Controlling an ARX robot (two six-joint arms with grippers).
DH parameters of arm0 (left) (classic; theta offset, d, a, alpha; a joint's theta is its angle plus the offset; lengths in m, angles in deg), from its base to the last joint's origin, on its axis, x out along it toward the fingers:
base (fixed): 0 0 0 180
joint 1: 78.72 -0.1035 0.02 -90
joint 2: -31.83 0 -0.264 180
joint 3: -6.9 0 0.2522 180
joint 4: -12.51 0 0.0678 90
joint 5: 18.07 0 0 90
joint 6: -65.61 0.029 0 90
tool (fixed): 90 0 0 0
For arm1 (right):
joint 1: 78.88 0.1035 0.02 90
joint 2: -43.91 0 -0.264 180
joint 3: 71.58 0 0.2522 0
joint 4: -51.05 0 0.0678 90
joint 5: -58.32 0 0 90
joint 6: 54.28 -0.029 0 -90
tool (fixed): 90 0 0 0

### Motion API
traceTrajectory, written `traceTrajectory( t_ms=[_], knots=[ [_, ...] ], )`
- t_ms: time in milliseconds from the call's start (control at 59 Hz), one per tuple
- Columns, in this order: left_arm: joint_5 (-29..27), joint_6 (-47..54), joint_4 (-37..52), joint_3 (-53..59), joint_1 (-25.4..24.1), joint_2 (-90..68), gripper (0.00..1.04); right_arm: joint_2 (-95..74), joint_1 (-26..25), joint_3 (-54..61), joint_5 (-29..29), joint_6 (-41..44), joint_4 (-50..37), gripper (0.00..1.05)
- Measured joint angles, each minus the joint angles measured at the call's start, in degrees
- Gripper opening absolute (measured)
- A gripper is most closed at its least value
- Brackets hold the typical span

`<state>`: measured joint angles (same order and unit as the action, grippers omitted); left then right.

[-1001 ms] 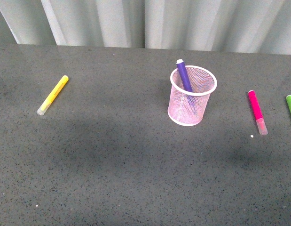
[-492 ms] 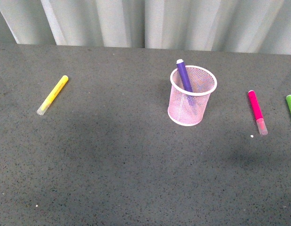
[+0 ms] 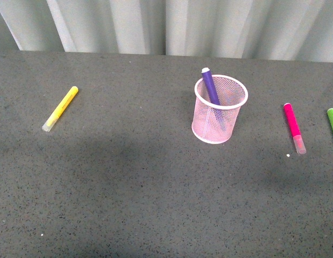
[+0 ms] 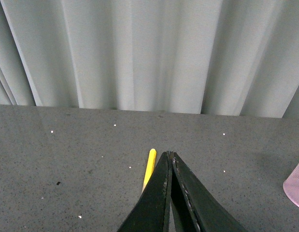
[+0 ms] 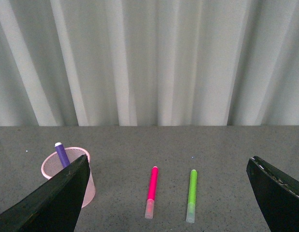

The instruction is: Insert purple and pink pens into pink cup

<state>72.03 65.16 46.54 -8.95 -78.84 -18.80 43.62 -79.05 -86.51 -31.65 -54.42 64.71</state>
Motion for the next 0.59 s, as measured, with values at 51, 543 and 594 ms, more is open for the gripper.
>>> traceTrajectory(
  t_ms=[51, 543, 594],
  knots=[
    [0.0, 0.0, -1.9, 0.4, 0.0, 2.3, 0.04, 0.0, 0.0, 0.0, 0.0, 0.0, 0.0, 0.98],
    [0.0, 0.0, -19.0, 1.5, 0.0, 21.5, 0.04, 0.0, 0.0, 0.0, 0.0, 0.0, 0.0, 0.98],
    [0.0, 0.0, -20.5, 1.5, 0.0, 23.2, 0.04, 0.0, 0.0, 0.0, 0.0, 0.0, 0.0, 0.98]
  ],
)
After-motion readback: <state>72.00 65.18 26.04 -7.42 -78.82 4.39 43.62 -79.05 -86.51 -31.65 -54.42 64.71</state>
